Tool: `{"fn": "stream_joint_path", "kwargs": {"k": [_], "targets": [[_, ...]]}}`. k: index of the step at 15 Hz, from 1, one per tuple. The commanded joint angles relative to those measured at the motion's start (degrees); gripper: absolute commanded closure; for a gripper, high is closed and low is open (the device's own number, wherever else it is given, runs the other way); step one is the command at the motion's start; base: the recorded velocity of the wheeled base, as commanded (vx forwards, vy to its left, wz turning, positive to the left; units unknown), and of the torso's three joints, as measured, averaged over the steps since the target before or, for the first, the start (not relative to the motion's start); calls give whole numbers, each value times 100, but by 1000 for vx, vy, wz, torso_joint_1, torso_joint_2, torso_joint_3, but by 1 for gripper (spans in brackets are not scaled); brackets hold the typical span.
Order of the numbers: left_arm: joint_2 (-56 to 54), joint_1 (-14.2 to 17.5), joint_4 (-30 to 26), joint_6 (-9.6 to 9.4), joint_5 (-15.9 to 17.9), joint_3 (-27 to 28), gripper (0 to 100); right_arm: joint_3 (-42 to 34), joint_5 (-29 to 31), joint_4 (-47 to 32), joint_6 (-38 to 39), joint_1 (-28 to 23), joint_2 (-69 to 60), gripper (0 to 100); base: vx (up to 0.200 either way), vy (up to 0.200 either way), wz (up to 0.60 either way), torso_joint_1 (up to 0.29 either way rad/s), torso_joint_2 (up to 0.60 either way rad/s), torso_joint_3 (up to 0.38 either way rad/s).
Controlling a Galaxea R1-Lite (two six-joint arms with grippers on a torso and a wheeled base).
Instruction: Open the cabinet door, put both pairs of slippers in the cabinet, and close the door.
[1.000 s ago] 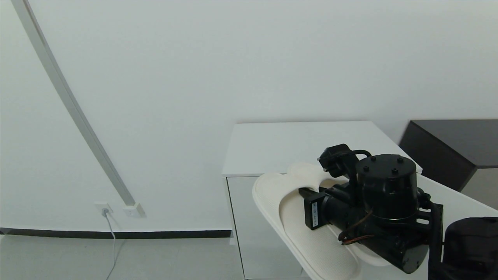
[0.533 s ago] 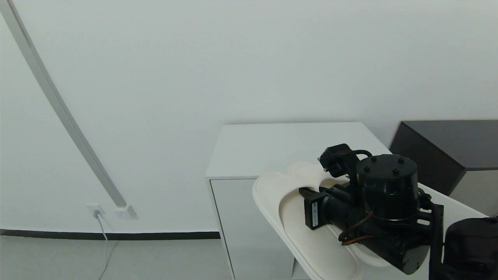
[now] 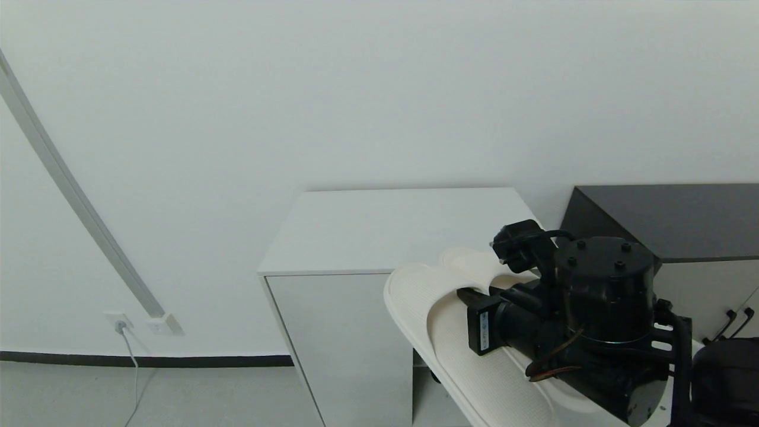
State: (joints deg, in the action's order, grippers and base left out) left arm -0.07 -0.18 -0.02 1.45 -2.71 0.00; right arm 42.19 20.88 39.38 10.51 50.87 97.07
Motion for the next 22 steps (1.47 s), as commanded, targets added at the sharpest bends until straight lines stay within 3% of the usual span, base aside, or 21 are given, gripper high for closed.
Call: {"fn": "stream_joint_path", "kwargs": {"k": [1, 18, 22], "targets": [[7, 1, 2, 4, -2, 0, 100, -36, -5, 0, 4, 19, -39, 100, 0, 0, 0, 0, 0, 0], [7, 1, 2, 4, -2, 0, 100, -677, -5, 132, -110, 195, -382, 100, 0, 0, 0, 0, 0, 0], [7, 1, 2, -4, -2, 0, 100, -747, -5, 255, -181, 195, -268, 100, 0, 0, 0, -144, 336, 181]]}}
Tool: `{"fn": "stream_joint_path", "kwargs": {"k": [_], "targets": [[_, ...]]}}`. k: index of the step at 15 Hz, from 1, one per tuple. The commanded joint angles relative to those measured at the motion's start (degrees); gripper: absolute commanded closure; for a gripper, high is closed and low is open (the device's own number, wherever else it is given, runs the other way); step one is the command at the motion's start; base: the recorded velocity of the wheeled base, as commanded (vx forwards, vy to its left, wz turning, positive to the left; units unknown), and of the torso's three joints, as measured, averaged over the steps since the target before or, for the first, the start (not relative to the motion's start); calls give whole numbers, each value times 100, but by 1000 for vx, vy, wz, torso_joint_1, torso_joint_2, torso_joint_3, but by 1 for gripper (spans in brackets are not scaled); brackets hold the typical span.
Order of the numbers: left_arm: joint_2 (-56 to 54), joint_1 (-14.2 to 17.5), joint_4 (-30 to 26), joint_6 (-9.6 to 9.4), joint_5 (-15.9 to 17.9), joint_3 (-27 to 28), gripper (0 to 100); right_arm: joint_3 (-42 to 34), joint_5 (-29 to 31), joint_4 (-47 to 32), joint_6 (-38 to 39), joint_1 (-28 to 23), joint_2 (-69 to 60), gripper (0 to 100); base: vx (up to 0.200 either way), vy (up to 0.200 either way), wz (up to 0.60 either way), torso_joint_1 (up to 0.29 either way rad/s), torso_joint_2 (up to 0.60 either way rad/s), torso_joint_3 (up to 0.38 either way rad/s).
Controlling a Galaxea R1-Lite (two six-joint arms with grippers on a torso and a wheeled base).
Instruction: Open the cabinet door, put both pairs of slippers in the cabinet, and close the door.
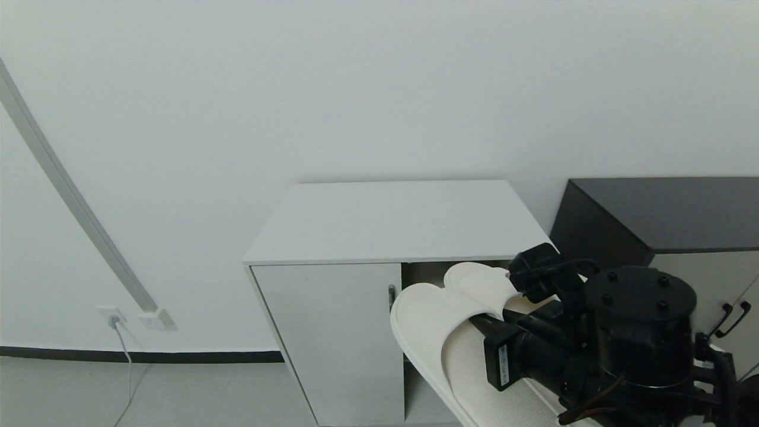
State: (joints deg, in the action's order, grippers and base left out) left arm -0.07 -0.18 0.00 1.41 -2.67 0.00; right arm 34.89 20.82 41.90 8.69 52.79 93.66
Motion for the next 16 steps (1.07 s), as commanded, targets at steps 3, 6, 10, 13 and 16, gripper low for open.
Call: {"fn": "stream_joint_path", "kwargs": {"k": [3, 6, 10, 13, 16], "targets": [[7, 1, 0, 8, -5, 0, 100, -17, -8, 2, 1, -5, 82, 100, 0, 0, 0, -222, 523, 300], [7, 1, 0, -1, -5, 0, 100, -17, -8, 2, 1, -5, 82, 100, 0, 0, 0, -224, 556, 313], [7, 1, 0, 8, 3, 0, 100, -61, -8, 117, 1, -5, 170, 100, 0, 0, 0, -211, 535, 319], [7, 1, 0, 8, 3, 0, 100, -79, 1, 213, -8, -5, 205, 100, 0, 0, 0, -191, 507, 317], [7, 1, 0, 8, 3, 0, 100, -79, 1, 205, -8, -5, 205, 100, 0, 0, 0, -170, 492, 313]]}}
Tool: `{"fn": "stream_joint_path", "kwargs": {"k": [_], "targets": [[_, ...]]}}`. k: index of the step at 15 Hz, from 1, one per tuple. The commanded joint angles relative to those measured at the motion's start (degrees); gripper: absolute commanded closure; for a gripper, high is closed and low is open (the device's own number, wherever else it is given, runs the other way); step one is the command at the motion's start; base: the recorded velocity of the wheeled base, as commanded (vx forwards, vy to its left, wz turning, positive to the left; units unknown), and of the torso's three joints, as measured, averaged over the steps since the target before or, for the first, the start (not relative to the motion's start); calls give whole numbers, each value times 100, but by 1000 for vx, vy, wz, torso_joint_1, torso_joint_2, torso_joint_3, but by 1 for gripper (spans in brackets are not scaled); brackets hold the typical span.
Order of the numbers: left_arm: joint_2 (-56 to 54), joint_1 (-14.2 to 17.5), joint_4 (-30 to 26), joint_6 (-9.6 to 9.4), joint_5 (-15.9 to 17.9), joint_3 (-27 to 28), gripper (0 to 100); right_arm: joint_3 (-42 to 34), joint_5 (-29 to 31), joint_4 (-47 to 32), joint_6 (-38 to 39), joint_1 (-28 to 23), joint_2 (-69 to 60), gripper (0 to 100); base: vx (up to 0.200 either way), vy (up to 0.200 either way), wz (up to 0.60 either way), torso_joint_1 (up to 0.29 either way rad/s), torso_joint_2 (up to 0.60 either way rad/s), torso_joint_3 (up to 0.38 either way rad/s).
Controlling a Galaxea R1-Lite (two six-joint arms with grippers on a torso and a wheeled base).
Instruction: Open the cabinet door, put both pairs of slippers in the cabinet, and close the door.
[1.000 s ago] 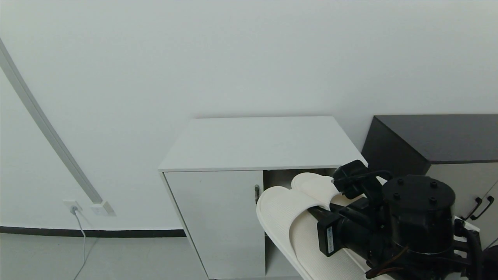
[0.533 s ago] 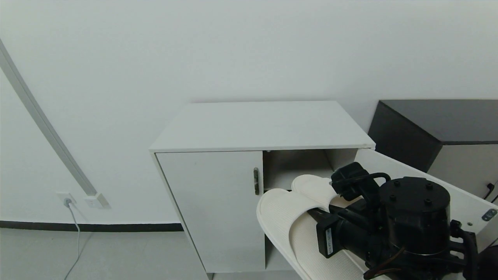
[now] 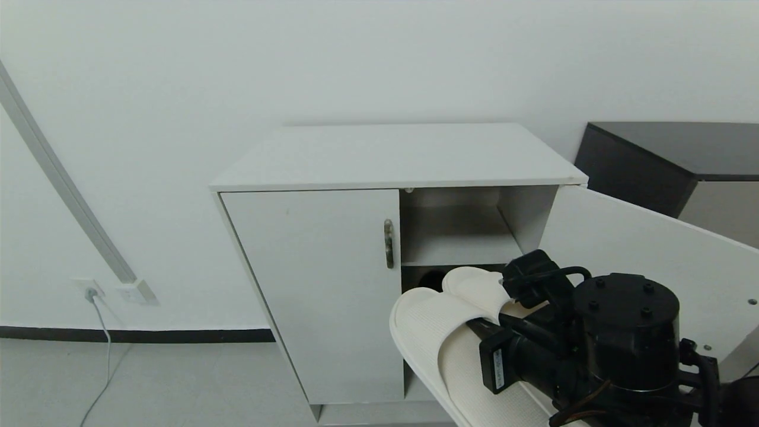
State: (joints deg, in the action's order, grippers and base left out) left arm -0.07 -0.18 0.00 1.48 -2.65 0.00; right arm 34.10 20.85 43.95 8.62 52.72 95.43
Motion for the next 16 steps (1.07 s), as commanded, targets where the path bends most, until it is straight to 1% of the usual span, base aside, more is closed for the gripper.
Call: {"fn": "stream_joint_path", "kwargs": {"k": [1, 9, 14, 16], "targets": [[7, 1, 0, 2, 1, 0, 100, 0, -2, 0, -1, 1, 28, 100, 0, 0, 0, -154, 481, 325], [7, 1, 0, 2, -8, 0, 100, -8, -2, 0, -9, 1, 72, 100, 0, 0, 0, -123, 464, 342], [7, 1, 0, 2, 1, 0, 100, -26, -2, 0, -9, 1, 72, 100, 0, 0, 0, -35, 430, 381], [7, 1, 0, 2, -8, 0, 100, -26, -2, 9, -9, 1, 72, 100, 0, 0, 0, 2, 164, 156]]}}
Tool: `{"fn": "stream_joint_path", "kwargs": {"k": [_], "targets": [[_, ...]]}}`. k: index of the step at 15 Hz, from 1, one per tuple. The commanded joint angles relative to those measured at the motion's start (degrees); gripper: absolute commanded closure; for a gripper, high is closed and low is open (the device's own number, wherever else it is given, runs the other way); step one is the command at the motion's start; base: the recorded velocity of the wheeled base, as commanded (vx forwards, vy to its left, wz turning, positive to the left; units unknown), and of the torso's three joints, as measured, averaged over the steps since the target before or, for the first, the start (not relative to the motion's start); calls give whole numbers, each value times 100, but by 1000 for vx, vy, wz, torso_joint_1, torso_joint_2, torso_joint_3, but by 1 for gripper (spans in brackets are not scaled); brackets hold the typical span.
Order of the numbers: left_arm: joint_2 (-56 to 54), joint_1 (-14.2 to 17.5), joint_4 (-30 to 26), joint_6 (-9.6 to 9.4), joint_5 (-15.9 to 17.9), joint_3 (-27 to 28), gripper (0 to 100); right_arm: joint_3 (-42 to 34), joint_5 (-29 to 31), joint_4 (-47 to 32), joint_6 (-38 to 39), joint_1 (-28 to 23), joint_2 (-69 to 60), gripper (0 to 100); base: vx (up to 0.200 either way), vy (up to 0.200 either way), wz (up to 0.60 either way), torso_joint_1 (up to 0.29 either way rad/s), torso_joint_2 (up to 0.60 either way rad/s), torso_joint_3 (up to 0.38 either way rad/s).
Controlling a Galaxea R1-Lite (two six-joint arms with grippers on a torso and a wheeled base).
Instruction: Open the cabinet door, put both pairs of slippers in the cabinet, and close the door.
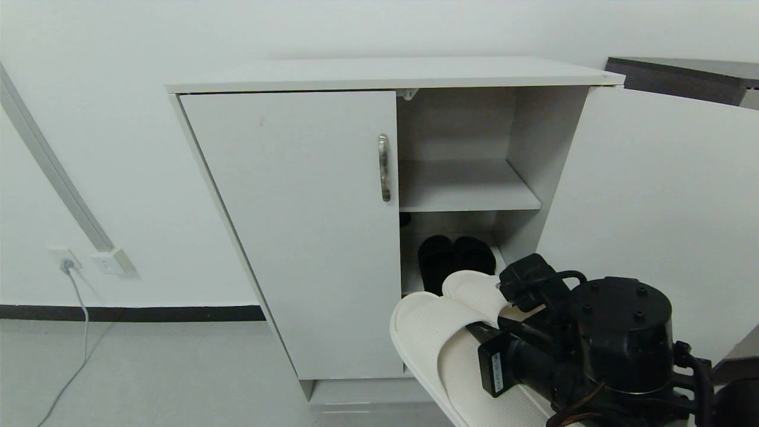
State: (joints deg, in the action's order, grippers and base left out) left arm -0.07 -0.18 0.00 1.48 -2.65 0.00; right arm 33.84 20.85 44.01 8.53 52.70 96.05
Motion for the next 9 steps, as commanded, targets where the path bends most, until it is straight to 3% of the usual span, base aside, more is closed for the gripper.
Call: {"fn": "stream_joint_path", "kwargs": {"k": [1, 7, 9], "targets": [[7, 1, 0, 2, 1, 0, 100, 8, -2, 3, -1, 3, 28, 100, 0, 0, 0, 2, 66, 46], [7, 1, 0, 2, -8, 0, 100, -9, 7, 82, -89, -5, 72, 100, 0, 0, 0, 0, 6, 8], [7, 1, 0, 2, 1, 0, 100, -9, 7, 170, -124, -5, 72, 100, 0, 0, -600, 0, 2, 2]]}}
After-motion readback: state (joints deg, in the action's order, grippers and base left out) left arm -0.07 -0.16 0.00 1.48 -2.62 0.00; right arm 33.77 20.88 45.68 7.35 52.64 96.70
